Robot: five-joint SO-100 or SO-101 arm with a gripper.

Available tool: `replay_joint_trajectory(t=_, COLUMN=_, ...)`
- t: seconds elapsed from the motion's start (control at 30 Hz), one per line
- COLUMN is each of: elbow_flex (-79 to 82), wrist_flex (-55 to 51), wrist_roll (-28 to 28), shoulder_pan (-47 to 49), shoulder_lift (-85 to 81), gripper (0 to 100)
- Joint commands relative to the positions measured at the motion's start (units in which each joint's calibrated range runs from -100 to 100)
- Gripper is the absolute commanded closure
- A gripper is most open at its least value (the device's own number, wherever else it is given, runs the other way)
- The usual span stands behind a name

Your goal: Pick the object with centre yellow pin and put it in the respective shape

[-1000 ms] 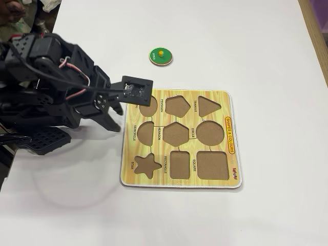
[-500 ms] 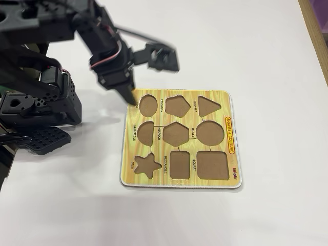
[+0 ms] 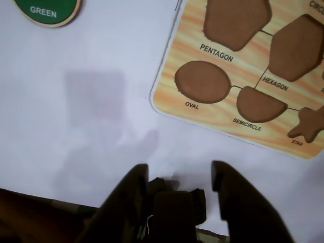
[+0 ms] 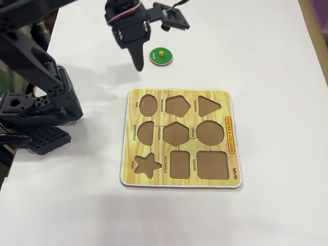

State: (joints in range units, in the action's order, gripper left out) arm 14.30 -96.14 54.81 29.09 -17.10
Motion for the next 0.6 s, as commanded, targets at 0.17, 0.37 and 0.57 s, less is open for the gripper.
replay_joint_trajectory(t=0.17, elbow_flex=-17.5, wrist_flex=-0.8, wrist_roll=0.2, shoulder_pan=8.3, shoulder_lift=12.9, gripper=85)
replay_joint_trajectory(t=0.37, elbow_flex=-24.7, wrist_flex=-0.7, wrist_roll=0.2, shoulder_pan=9.1, shoulder_lift=20.6, gripper=85)
replay_joint_trajectory(t=0.57, elbow_flex=-33.2, wrist_flex=-0.7, wrist_roll=0.2, shoulder_pan=10.6, shoulder_lift=27.7, gripper=85)
